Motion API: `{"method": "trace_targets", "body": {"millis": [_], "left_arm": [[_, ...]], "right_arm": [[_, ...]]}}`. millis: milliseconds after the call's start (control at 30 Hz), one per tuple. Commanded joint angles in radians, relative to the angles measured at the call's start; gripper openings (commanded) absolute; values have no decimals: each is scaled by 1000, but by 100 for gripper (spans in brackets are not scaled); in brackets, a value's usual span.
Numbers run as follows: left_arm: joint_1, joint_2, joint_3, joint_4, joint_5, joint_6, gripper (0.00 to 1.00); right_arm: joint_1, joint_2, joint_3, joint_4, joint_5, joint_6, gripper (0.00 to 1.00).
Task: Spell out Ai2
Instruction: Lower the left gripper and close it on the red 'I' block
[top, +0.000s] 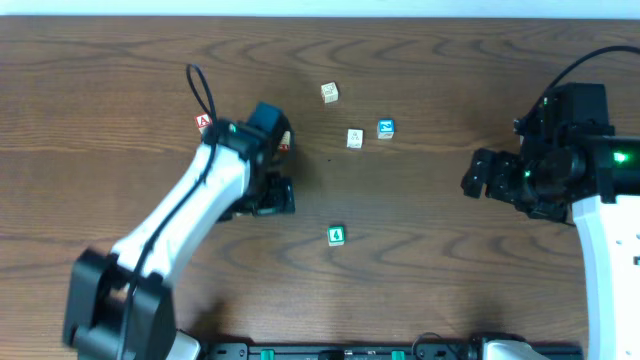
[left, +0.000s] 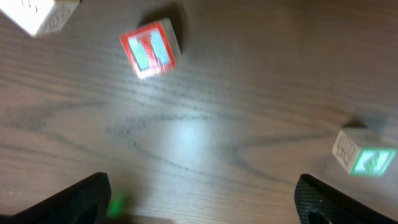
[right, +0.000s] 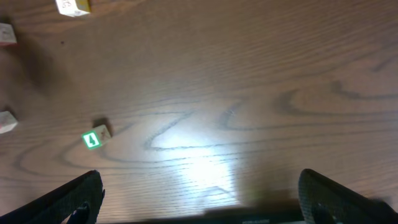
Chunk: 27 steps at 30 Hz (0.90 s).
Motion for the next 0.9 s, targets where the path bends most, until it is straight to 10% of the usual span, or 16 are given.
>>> {"method": "trace_targets", "body": {"millis": [0,400,867], "left_arm": [[-19,-132,-69,-4,-107,-108,95],[-20,-566,-435,180,-149,-219,95],[-19,-482,-580,556,-253,-224,96]], "right_arm": [[-6,-2,17,-10,28,-18,99],[-6,-2,17,-16,28,-17,99],[-6,-2,17,-16,28,-17,99]]}}
